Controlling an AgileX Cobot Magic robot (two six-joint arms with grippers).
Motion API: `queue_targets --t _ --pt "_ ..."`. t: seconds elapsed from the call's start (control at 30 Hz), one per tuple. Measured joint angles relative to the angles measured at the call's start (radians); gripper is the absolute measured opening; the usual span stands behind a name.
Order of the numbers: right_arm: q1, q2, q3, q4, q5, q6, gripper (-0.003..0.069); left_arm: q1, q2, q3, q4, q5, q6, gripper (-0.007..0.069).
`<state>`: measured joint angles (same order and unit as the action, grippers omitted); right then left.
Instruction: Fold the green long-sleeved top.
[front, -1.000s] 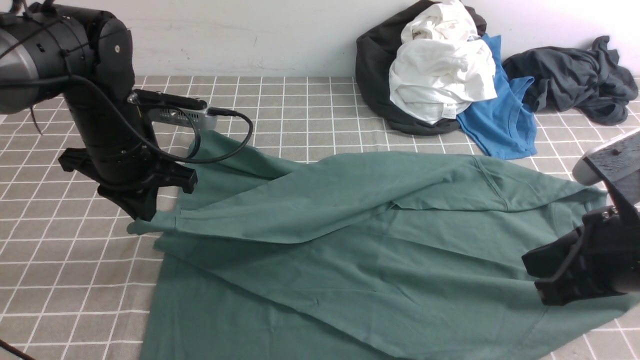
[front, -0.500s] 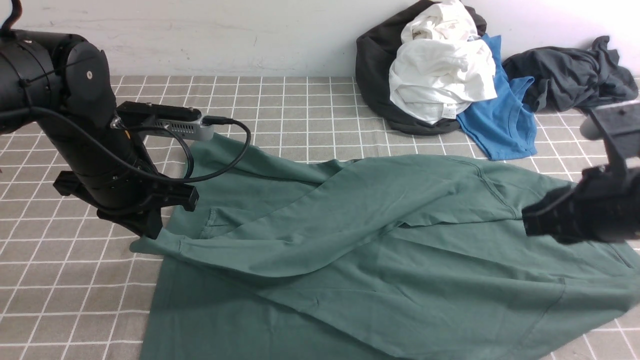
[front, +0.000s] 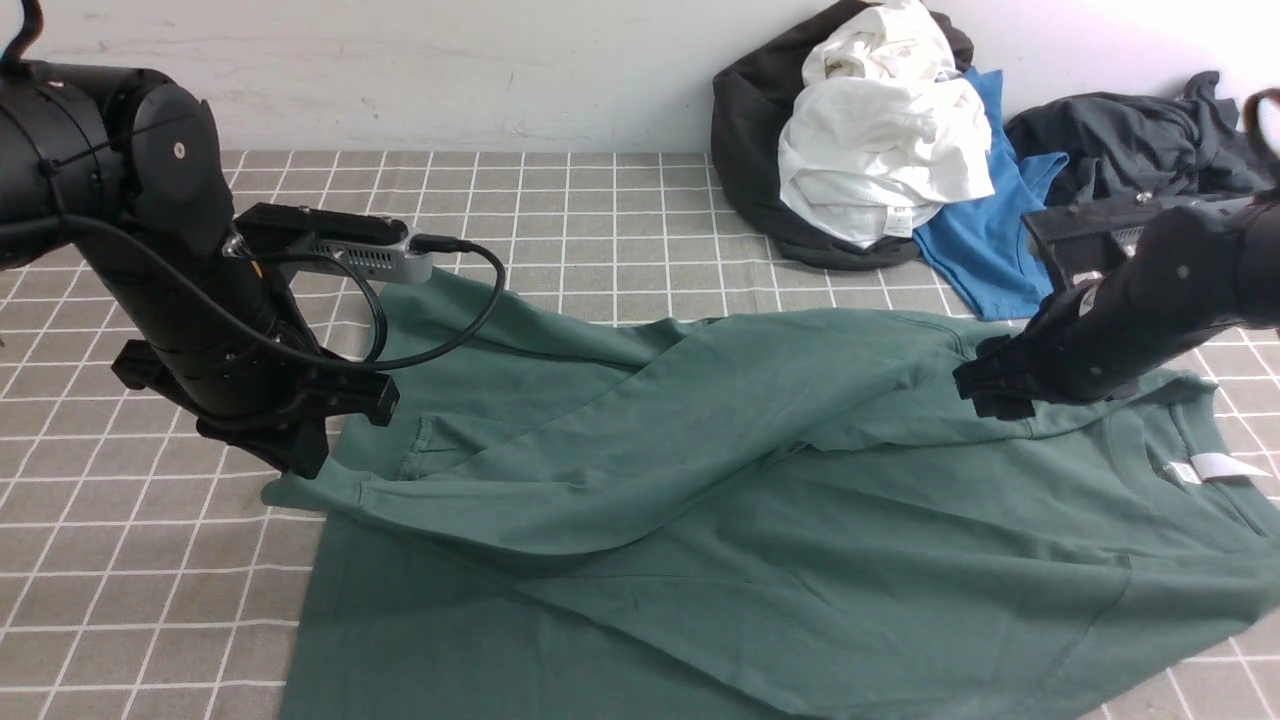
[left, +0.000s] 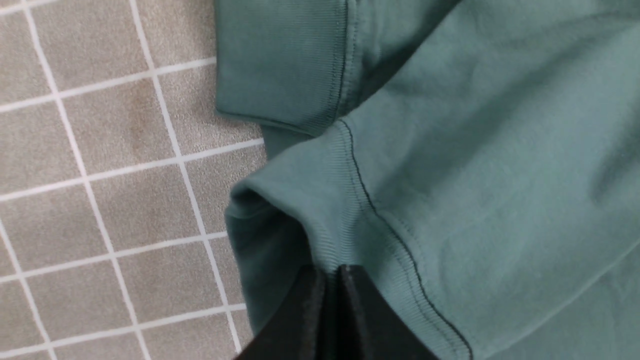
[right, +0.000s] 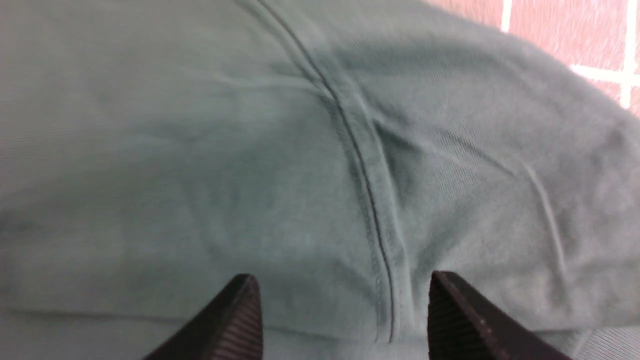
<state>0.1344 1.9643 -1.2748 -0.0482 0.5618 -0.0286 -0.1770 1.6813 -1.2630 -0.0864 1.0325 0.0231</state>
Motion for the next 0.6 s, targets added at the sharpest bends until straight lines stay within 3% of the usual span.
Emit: queue_targets --t 0.1,0.17,0.2,0.23,0.37,0.6 --pt "0.0 0.045 -0.03 -0.015 0.023 0.035 0.0332 0.0 0.0 0.0 -0.001 -0.014 0.005 0.0013" --pt "0.0 0.057 -0.036 -0.028 0.029 0.041 0.0243 0.0 0.0 0.0 -0.001 -0.017 0.005 0.0013" --pt "0.0 0.057 -0.036 -0.03 0.029 0.041 0.0243 0.0 0.0 0.0 -0.001 -0.017 0.005 0.0013" --pt "0.0 0.058 -0.036 -0.046 0.03 0.042 0.0167 0.0 0.0 0.0 -0.001 -0.018 0.005 0.0013" --pt "0.0 0.059 -0.045 -0.114 0.039 0.044 0.0015 0.0 0.0 0.0 -0.001 -0.023 0.005 0.0013" --pt "0.0 0.06 -0.153 -0.16 0.179 0.05 -0.0013 0.0 0.0 0.0 -0.001 -0.033 0.005 0.0013"
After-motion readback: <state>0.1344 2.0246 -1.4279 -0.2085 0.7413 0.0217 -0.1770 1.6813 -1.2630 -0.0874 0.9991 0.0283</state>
